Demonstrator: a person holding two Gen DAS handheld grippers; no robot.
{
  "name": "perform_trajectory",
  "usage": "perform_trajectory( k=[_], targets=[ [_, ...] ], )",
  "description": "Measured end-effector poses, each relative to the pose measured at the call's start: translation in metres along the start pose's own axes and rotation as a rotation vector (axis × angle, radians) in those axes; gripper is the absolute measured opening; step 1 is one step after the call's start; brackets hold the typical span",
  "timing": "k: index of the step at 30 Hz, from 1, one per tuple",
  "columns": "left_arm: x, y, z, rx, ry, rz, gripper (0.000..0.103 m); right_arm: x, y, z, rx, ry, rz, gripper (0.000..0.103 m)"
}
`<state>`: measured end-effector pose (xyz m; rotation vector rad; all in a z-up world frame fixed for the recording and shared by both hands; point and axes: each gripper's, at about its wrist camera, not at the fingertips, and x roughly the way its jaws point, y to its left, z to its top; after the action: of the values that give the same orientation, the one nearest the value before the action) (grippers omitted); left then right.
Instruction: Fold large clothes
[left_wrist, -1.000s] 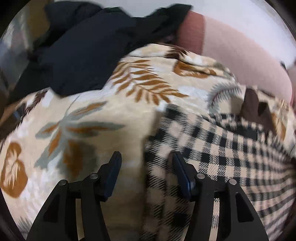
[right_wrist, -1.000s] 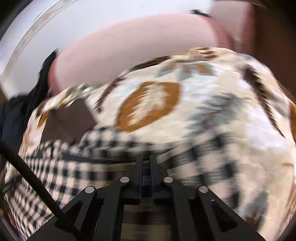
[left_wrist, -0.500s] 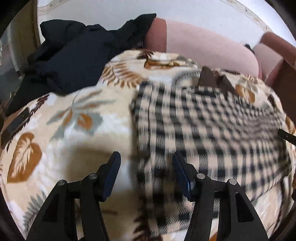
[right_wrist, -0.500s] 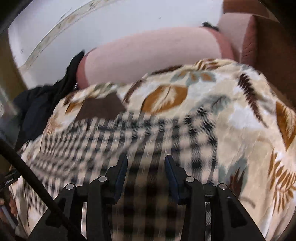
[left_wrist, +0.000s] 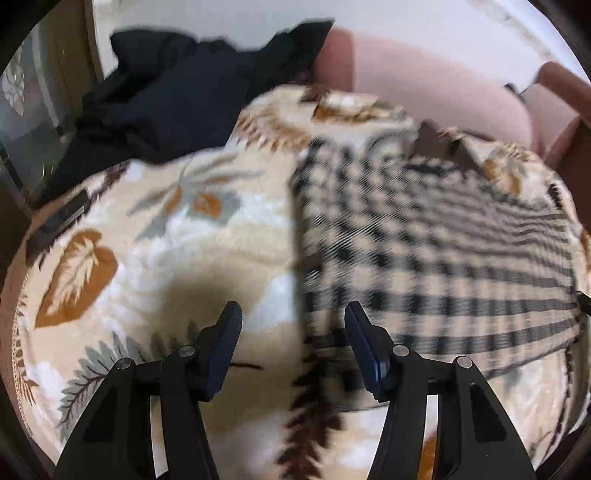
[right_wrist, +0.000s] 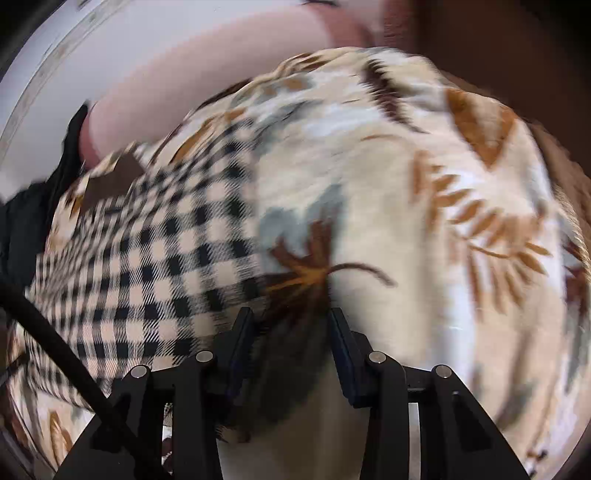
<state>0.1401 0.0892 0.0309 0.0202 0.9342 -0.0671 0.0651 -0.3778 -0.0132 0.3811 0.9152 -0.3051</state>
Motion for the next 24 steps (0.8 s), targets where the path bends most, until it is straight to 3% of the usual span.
perform_trajectory(
  k=[4, 7, 11, 14, 19, 21, 24],
  targets=[
    [-0.016, -0.043, 0.003, 0.052, -0.056, -0.087, 0.058, -0.018, 0.041, 0.001, -0.122, -0.102, 0.06, 0.042],
    [-0.002, -0.079, -0.001, 0.124, -0.029, -0.1, 0.058, -0.021, 0.085, -0.004, -0.238, -0.117, 0.125, 0.042],
    [0.027, -0.112, -0.013, 0.171, 0.034, -0.087, 0.058, -0.008, 0.131, -0.02, -0.319, -0.065, 0.202, 0.042],
    [0.037, -0.126, -0.025, 0.23, 0.025, -0.011, 0.058, 0.005, 0.151, -0.038, -0.378, -0.035, 0.198, 0.043],
    [0.036, -0.12, -0.032, 0.249, 0.013, -0.011, 0.058, 0.014, 0.142, -0.045, -0.457, -0.042, 0.137, 0.042],
    [0.037, -0.115, -0.035, 0.238, 0.018, -0.005, 0.059, 0.016, 0.127, -0.043, -0.434, -0.044, 0.07, 0.042],
    [0.037, -0.111, -0.036, 0.215, 0.028, -0.006, 0.06, 0.01, 0.097, -0.035, -0.34, -0.03, 0.063, 0.043]
  ],
)
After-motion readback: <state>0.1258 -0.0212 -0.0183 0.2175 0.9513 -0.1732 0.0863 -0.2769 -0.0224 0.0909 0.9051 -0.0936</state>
